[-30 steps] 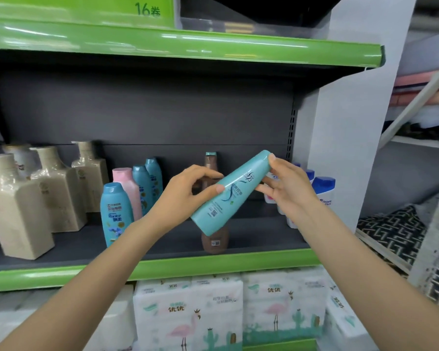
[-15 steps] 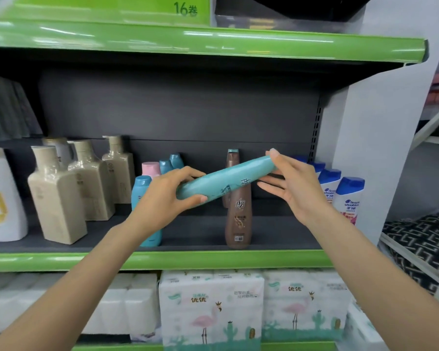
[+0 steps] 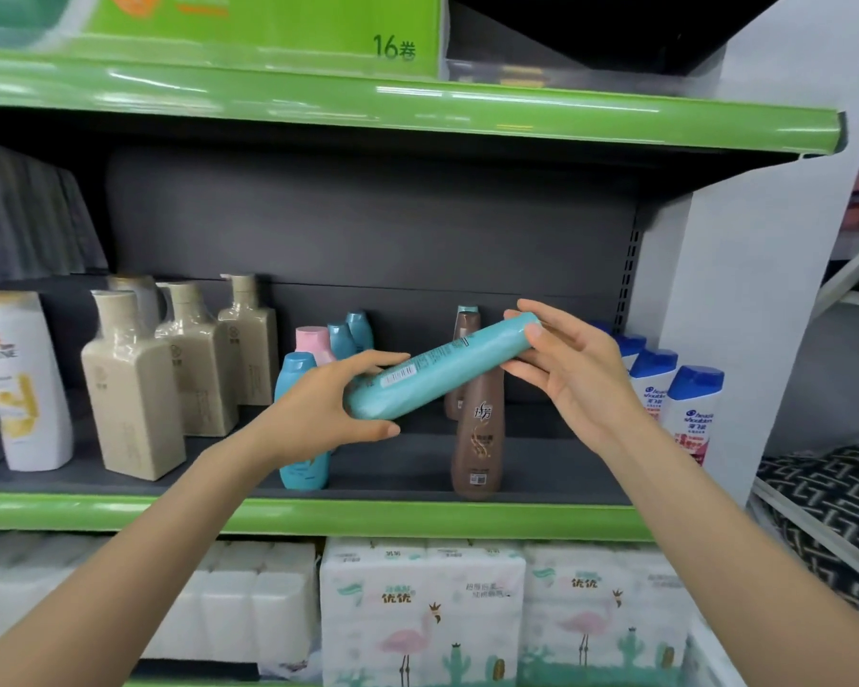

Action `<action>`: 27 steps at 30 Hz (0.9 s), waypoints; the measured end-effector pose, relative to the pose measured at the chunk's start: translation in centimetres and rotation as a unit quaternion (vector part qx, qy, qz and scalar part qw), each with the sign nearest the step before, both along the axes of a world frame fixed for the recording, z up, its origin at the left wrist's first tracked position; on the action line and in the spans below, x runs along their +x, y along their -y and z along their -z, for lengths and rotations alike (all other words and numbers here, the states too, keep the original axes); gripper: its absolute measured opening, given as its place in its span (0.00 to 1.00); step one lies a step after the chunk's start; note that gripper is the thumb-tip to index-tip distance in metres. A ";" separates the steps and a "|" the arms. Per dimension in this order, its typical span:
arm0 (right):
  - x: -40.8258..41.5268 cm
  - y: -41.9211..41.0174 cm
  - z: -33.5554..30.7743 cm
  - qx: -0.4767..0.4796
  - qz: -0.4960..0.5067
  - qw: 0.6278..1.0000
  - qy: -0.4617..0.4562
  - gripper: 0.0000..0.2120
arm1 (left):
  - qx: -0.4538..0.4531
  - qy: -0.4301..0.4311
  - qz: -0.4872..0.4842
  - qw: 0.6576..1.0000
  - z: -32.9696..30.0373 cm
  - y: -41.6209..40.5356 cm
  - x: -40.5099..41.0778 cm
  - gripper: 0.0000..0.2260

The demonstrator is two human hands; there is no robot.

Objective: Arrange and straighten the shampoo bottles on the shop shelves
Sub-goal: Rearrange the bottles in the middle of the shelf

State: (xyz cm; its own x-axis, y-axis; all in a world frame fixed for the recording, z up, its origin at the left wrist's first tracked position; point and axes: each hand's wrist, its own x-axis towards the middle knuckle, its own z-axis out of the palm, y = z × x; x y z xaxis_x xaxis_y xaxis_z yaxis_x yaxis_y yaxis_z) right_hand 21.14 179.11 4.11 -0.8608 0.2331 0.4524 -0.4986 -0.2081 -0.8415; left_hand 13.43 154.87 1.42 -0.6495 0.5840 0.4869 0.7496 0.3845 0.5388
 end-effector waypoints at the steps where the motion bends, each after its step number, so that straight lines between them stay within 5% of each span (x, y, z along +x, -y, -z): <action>1: 0.0 -0.1 -0.1 0.001 -0.008 1.000 -0.005 0.14 | 0.013 0.003 0.012 1.000 0.0 0.0 0.2 0.30; 15: -0.3 0.0 0.8 -0.038 0.045 0.998 -0.022 0.13 | 0.075 -0.191 -0.045 0.978 0.7 0.1 -0.1 0.35; 22: -0.4 0.3 0.9 -0.032 0.050 0.998 -0.013 0.13 | 0.071 -0.168 -0.038 0.982 0.8 0.4 -0.3 0.34; 27: -0.5 0.6 0.4 -0.013 0.031 0.999 -0.023 0.12 | 0.119 -0.014 0.003 0.993 0.7 0.6 0.1 0.28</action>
